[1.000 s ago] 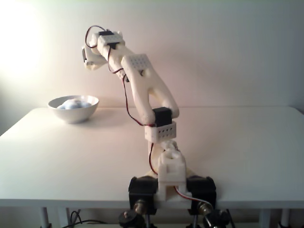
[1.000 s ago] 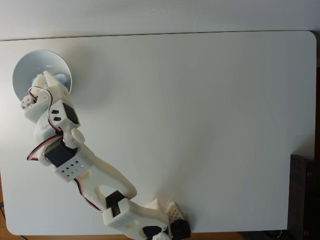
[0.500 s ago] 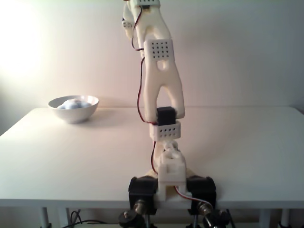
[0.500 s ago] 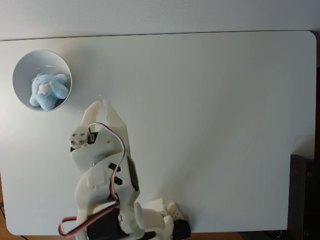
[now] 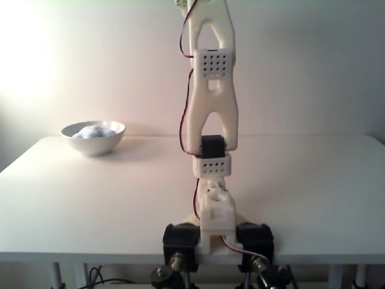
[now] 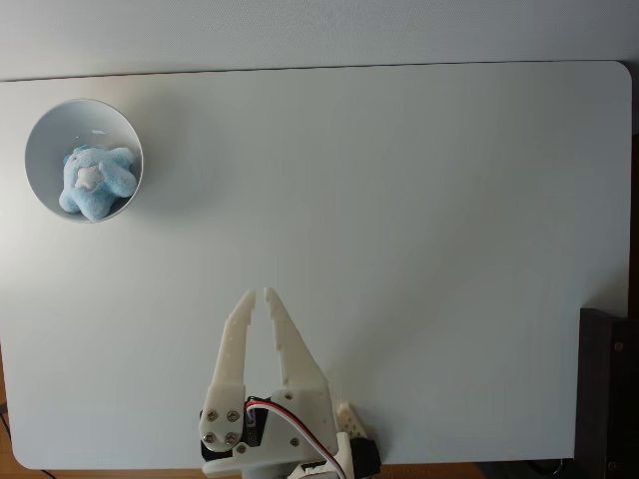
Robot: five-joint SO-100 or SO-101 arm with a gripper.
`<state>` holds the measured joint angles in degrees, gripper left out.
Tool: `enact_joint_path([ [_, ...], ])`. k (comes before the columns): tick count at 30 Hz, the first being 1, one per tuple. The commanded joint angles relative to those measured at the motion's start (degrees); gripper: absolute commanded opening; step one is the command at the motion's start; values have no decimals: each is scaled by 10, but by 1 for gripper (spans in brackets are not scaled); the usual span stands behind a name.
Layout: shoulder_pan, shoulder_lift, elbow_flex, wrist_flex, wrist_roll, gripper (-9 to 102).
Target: Grasp a skyblue doll and put it into the bowl.
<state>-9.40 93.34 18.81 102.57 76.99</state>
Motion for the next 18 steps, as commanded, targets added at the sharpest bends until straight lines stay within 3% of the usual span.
enact_joint_path([
  [1,24,4,4,41,-3,0],
  [7,33,29,138,-38,-3,0],
  [18,36,301,654,-324,-3,0],
])
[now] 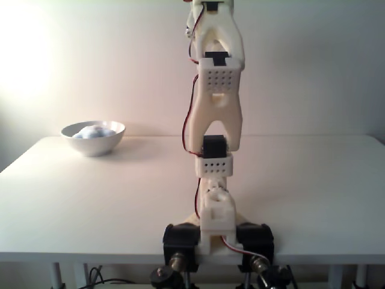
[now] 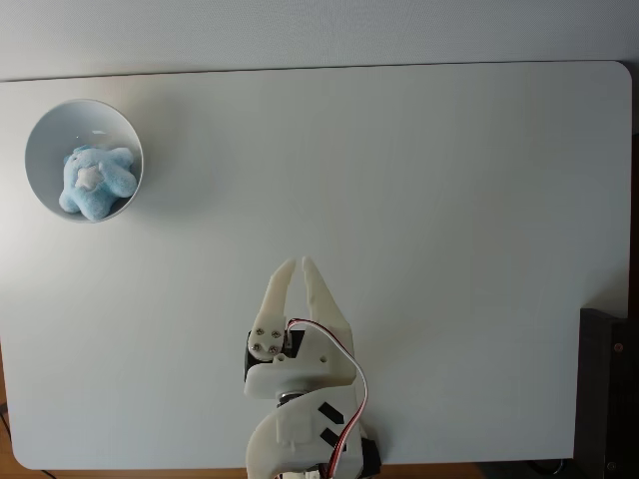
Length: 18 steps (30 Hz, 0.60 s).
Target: Grasp a skyblue doll and put it into the bowl.
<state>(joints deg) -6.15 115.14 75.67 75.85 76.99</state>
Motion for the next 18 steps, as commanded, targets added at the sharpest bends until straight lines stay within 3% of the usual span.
enact_joint_path([
  [1,4,114,134,-71,-3,0],
  [10,4,340,512,-89,-3,0],
  [18,18,447,694,-89,-3,0],
])
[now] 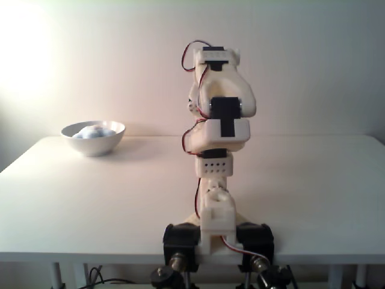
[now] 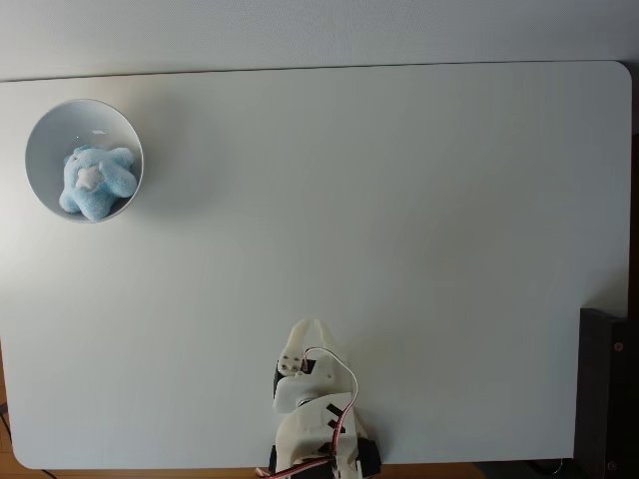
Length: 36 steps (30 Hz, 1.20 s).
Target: Grasp a skyblue doll and put it into the bowl.
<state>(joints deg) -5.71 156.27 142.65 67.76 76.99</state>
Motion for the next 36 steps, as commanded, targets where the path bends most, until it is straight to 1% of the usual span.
enact_joint_path([
  [1,22,51,43,-8,-3,0],
  [6,47,131,123,-8,-3,0],
  [18,48,385,241,-9,-3,0],
  [36,48,391,257,-10,5,0],
])
